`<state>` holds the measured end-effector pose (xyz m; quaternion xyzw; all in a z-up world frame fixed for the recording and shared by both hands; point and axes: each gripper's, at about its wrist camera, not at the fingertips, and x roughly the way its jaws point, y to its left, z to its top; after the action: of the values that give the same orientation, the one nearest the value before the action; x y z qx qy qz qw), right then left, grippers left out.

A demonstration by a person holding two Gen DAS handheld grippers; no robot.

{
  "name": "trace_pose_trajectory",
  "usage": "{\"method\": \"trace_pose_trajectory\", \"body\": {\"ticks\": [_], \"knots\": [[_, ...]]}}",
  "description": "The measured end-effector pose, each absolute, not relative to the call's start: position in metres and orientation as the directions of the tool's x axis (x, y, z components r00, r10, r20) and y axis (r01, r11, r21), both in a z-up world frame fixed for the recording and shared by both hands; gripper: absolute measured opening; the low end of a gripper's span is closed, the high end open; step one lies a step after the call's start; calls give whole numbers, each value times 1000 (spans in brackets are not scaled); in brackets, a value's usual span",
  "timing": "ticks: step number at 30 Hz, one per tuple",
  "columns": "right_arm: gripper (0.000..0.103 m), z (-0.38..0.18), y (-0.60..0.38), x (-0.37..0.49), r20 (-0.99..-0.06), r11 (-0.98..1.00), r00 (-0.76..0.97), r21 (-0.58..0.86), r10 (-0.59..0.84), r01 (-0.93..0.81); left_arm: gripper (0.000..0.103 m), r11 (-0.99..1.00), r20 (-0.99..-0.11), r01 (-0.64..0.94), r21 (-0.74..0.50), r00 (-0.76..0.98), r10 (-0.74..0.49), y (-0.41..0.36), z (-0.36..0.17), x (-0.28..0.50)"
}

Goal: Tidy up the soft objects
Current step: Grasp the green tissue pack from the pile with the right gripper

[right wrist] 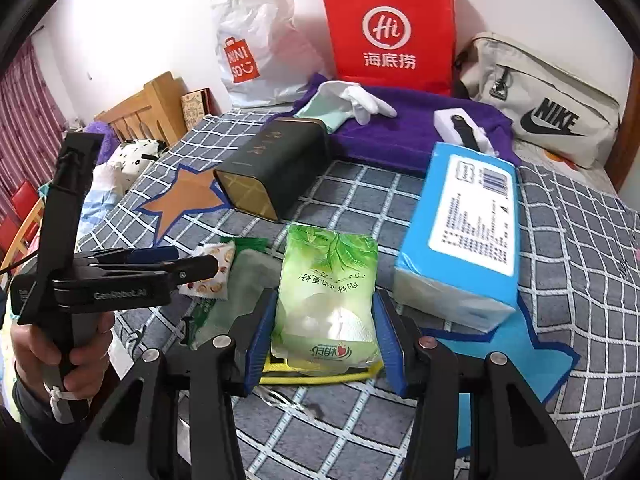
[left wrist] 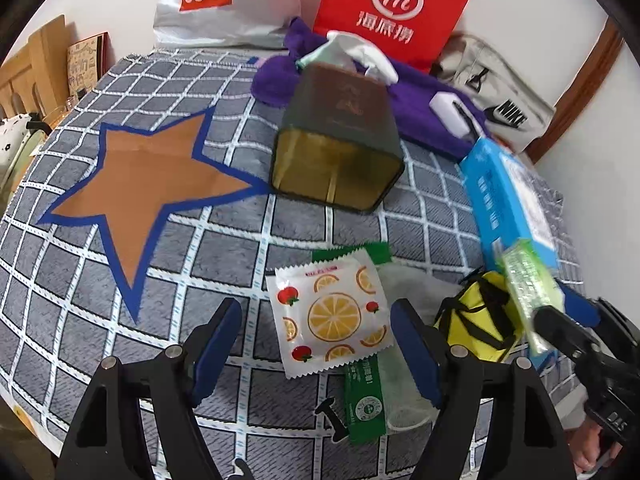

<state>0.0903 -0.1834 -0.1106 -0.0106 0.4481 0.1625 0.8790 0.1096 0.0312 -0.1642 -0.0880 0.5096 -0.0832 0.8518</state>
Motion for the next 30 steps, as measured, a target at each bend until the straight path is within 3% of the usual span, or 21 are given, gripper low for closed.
{"method": "trace_pose_trajectory", "body": {"ticks": [10, 13, 24, 30], "knots": [[48, -133, -233, 69, -825, 965, 521, 102, 218, -242, 80, 993, -866, 75, -91, 487, -116, 8, -176, 118], [48, -144, -245, 70, -840, 979, 517, 73, 163, -190, 80, 994, -869, 69, -79, 483, -103, 18, -174, 116], [58, -166, -251, 68, -850, 980, 499, 92, 170, -177, 80, 996, -886, 88, -15, 461, -54, 52, -173, 97], [59, -170, -252, 69, -848, 980, 501, 98, 174, -173, 80, 994, -878, 101, -40, 472, -83, 64, -167, 86]]}}
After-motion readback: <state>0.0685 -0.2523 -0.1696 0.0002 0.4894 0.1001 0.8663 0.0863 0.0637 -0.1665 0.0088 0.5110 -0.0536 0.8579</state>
